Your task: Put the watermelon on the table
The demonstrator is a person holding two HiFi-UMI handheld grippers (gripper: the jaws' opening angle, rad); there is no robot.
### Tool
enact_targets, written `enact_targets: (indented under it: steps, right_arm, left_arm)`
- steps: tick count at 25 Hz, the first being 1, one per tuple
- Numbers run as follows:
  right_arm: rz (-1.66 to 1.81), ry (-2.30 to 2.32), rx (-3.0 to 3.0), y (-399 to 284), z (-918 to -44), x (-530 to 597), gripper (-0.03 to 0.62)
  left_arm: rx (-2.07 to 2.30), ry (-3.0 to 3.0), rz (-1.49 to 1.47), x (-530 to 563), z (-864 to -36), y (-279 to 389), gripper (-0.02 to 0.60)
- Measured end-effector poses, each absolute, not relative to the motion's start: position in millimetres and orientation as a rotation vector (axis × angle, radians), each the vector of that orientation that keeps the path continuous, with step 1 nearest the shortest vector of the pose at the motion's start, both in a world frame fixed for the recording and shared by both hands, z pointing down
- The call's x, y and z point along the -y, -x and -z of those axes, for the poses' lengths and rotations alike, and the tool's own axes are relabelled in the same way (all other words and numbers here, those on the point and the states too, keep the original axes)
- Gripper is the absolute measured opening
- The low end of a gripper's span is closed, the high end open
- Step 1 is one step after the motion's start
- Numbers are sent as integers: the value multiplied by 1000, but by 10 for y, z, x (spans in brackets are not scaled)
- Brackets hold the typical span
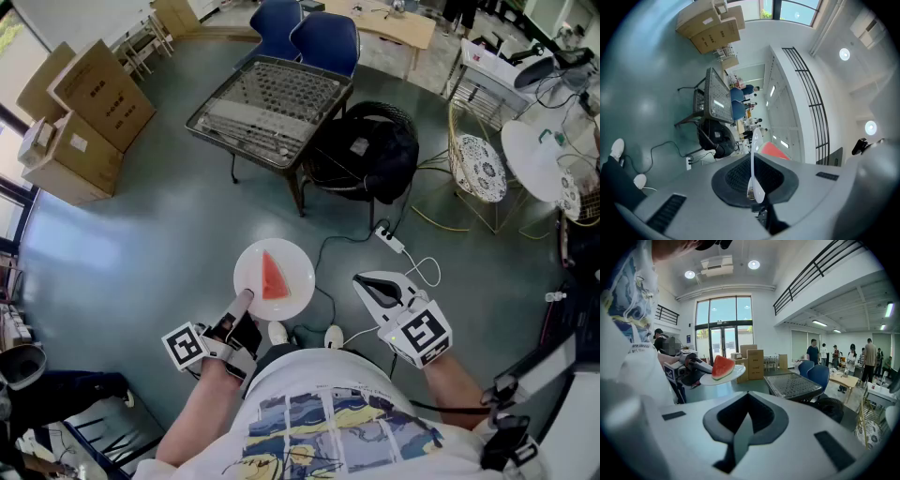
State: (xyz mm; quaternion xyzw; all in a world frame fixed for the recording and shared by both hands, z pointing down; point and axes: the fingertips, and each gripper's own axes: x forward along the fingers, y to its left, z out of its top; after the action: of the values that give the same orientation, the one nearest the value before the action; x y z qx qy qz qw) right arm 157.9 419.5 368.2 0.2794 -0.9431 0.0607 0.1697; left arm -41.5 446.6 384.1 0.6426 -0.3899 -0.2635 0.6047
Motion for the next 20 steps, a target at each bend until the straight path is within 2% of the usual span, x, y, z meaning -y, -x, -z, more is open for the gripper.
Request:
enact_targets:
  steps: [20]
  right_arm:
    - [-166,-737,2739,-1855,-3726,-4159,11]
  left_arm:
    - [972,-1464,633,-4419,-3911,263,17]
